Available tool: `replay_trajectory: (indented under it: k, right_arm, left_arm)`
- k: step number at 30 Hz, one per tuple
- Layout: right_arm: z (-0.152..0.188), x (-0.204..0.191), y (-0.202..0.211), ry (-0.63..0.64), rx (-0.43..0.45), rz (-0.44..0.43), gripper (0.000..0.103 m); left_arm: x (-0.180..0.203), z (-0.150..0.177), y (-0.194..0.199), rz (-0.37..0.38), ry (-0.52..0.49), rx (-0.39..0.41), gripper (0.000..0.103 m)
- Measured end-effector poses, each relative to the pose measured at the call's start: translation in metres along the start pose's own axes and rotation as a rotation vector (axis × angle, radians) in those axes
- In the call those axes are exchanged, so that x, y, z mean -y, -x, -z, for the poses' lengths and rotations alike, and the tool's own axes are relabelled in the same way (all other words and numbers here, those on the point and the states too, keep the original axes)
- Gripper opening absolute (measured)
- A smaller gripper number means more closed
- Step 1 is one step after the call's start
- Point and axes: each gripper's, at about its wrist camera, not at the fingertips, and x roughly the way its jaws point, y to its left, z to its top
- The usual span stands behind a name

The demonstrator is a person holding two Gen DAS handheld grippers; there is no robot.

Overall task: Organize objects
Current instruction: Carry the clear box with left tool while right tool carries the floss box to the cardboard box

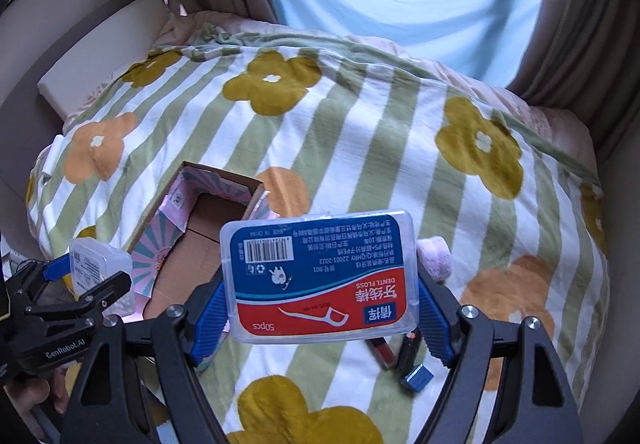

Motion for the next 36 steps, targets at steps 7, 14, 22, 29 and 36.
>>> replay_trajectory:
  k: [7, 14, 22, 29, 36]
  right_arm:
    - [-0.041, -0.062, -0.048, 0.227, -0.037, -0.134, 0.078]
    - [-0.052, -0.113, -0.117, 0.417, -0.145, -0.233, 0.078]
    - [-0.036, -0.16, -0.208, 0.623, -0.252, -0.264, 0.078]
    - [-0.016, -0.188, -0.275, 0.755, -0.331, -0.296, 0.078]
    - [-0.005, -0.197, -0.298, 0.82, -0.355, -0.314, 0.078]
  left_arm:
    - [-0.039, 0.021, -0.021, -0.074, 0.153, -0.071, 0.087]
    - [-0.051, 0.034, -0.064, -0.098, 0.248, -0.161, 0.087]
    - [-0.052, 0.039, -0.122, -0.12, 0.278, -0.26, 0.087]
    - [-0.037, 0.029, -0.169, -0.123, 0.258, -0.305, 0.087]
    - [-0.026, 0.034, -0.191, -0.106, 0.248, -0.322, 0.087]
